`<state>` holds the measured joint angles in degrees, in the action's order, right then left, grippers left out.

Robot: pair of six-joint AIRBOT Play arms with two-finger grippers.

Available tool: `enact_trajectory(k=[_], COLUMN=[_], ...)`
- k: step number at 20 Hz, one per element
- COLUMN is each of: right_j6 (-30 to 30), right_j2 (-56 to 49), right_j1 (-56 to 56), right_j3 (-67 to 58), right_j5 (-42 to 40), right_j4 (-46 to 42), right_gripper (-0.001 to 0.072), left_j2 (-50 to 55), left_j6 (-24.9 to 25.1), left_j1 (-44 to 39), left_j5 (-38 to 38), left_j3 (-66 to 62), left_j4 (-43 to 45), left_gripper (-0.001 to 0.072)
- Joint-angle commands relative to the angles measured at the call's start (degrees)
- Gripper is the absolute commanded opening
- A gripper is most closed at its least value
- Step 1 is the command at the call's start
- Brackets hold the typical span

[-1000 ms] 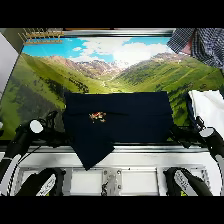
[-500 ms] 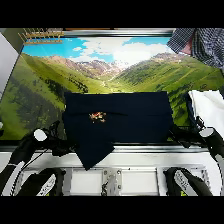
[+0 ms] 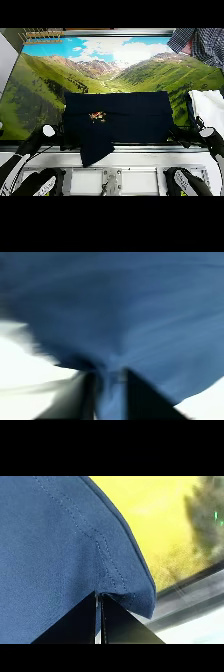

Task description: Fold the clothes and pants, and hang the long-sleeved shirts on hangers.

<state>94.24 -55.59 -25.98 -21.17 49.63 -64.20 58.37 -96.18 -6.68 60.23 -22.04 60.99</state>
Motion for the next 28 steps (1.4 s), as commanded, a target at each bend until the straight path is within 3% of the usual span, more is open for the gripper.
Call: enact_trajectory(k=[1, 4, 11, 15, 21, 28], right_j6=[0.0, -0.9, -2.1, -2.1, -0.9, 2.1], right_j2=[0.6, 1.8, 1.9, 1.0, -9.5, -27.3], right_j1=[0.0, 0.0, 0.0, 0.9, 8.8, 12.5], right_j3=[-0.5, -2.6, -15.7, -21.6, -31.0, -48.1], right_j5=[-0.1, 1.8, 21.0, 23.5, 24.4, 24.3], right_j4=[0.0, -0.9, -14.7, -15.7, -15.8, -15.7], right_gripper=[0.0016, 0.0015, 0.0015, 0.0014, 0.0014, 0.0014], left_j2=[1.0, -1.0, -12.3, -14.8, -1.0, 20.9], left_j6=[-0.1, 1.0, 4.3, 5.7, 8.0, 10.3], left_j1=[-1.9, 1.0, 11.1, 14.8, 10.4, 11.3], left_j5=[0.7, 2.3, 15.8, 16.3, 11.6, 10.0], left_j3=[-3.3, -5.0, -6.2, -6.8, -20.4, -40.5], left_j4=[1.1, 1.0, 2.9, 0.7, 1.0, 2.4], left_gripper=[0.0009, 0.0008, 0.0008, 0.0007, 0.0008, 0.0008])
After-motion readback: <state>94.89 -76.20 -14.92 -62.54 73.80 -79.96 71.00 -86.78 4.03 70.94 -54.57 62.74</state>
